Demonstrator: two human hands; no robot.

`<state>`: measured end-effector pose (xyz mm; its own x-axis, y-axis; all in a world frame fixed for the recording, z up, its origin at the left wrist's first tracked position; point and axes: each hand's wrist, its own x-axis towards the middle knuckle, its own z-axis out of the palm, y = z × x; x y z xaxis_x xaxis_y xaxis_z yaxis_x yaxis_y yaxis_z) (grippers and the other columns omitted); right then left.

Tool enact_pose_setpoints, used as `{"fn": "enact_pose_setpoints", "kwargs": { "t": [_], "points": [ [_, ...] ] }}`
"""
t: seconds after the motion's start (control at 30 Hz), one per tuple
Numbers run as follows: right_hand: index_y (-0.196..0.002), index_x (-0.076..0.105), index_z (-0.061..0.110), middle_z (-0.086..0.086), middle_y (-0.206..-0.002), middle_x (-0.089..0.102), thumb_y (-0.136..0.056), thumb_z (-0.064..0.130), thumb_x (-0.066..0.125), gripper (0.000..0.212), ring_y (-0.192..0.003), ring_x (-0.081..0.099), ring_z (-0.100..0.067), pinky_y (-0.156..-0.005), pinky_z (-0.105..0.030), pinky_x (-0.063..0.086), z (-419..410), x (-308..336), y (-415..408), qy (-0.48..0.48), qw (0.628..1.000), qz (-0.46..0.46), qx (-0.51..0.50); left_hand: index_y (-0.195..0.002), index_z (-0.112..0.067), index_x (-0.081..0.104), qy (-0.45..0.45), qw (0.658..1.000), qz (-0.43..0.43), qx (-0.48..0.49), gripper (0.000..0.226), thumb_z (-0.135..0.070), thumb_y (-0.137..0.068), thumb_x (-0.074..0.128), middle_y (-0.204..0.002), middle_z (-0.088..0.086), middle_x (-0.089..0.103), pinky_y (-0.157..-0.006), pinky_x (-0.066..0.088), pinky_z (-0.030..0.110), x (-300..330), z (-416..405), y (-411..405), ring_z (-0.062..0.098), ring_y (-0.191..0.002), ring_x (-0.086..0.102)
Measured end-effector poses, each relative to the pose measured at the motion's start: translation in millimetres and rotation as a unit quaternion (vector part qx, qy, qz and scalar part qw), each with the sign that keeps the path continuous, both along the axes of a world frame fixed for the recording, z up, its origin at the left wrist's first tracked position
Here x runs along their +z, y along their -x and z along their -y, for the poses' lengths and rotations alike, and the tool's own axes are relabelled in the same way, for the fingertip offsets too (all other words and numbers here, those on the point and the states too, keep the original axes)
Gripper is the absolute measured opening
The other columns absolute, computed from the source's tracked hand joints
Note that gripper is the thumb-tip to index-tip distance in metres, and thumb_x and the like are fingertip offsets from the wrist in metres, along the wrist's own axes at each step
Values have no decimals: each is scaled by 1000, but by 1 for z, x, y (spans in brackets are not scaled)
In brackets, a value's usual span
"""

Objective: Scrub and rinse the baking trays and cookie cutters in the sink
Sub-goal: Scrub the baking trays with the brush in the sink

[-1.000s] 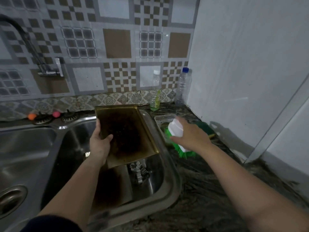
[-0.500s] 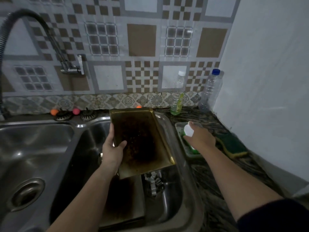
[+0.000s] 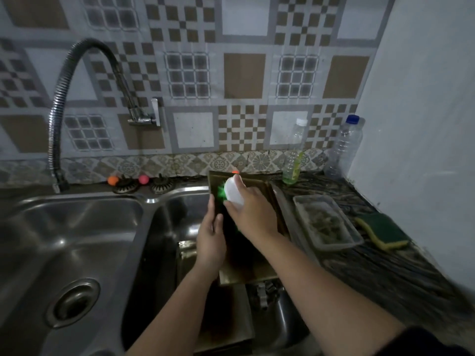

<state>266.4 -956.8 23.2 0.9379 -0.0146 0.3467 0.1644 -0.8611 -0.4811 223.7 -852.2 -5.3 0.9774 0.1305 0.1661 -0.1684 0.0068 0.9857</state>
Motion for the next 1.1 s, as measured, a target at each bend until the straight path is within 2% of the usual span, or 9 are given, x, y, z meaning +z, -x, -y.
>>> {"fn": "enact_pose_setpoints", "kwargs": {
  "t": [0.17, 0.3, 0.37, 0.53, 0.67, 0.77, 0.9, 1.03, 1.1],
  "points": [
    [-151, 18, 35, -7, -128, 54, -98, 49, 39, 59, -111, 55, -22, -76, -29, 44, -35, 22, -19, 5, 999, -3, 38, -148, -27, 26, 6, 1000, 17, 8, 48, -16, -103, 36, -145, -18, 33, -106, 26, 10, 3, -26, -8, -5, -134, 28],
    [-151, 17, 38, -2, -107, 57, -100, 45, 31, 53, -93, 58, -15, -75, -30, 49, -47, -7, 50, -22, 995, 21, 100, -148, -27, 30, 18, 998, 20, 65, 48, -13, -102, 37, -136, -24, 38, -82, 31, -8, 9, -65, -20, -13, -124, 37],
    [-151, 14, 40, 0, -103, 54, -98, 51, 21, 54, -88, 55, -12, -71, -28, 48, -51, -24, 77, -20, 993, 30, 113, -147, -28, 31, 23, 997, 25, 70, 49, -11, -102, 38, -138, -24, 37, -85, 30, -8, 7, -73, -20, -10, -128, 33],
    [-150, 21, 35, 0, -80, 56, -94, 58, 7, 62, -71, 58, -12, -53, -19, 36, -49, 1, 7, -11, 997, 77, -12, -146, -32, 31, 6, 999, 45, 18, 53, -6, -100, 39, -141, -24, 38, -99, 31, 5, 1, -58, -9, -15, -127, 34],
    [-150, 22, 32, -9, -111, 63, -97, 54, 36, 60, -100, 62, -24, -72, -27, 47, -31, 32, -26, -43, 999, 17, -18, -147, -29, 32, -4, 998, 65, 13, 61, 5, -97, 38, -142, -26, 35, -105, 27, 8, 10, -51, -12, -19, -128, 28],
    [-150, 13, 40, -8, -109, 60, -90, 52, 55, 74, -90, 62, -20, -69, -29, 54, -27, 11, 9, -36, 999, -21, -2, -146, -26, 32, 11, 997, 62, 44, 68, 15, -93, 35, -140, -24, 34, -108, 27, 13, 16, -64, -21, -18, -127, 28],
    [-151, 15, 40, -7, -103, 61, -88, 50, 57, 76, -90, 60, -20, -72, -26, 49, -13, -32, 54, -23, 1000, 10, 2, -145, -31, 34, -31, 995, 69, 67, 66, 11, -94, 37, -140, -23, 36, -101, 28, 3, 15, -70, -24, -25, -121, 29],
    [-152, 16, 35, -14, -123, 57, -93, 47, 52, 71, -107, 55, -27, -83, -34, 49, 21, -2, 1, 17, 998, 7, -64, -145, -35, 34, -82, 994, 79, 4, 68, 9, -94, 40, -125, -45, 41, -107, 30, 16, 13, -50, -10, -28, -118, 33],
    [-151, 13, 37, -19, -123, 56, -94, 49, 49, 69, -107, 55, -33, -83, -38, 49, 35, 19, -27, 56, 995, -2, -85, -146, -36, 34, -87, 992, 87, -16, 66, 7, -95, 39, -123, -44, 44, -108, 31, 19, 14, -39, -5, -24, -121, 35]
  ]
}}
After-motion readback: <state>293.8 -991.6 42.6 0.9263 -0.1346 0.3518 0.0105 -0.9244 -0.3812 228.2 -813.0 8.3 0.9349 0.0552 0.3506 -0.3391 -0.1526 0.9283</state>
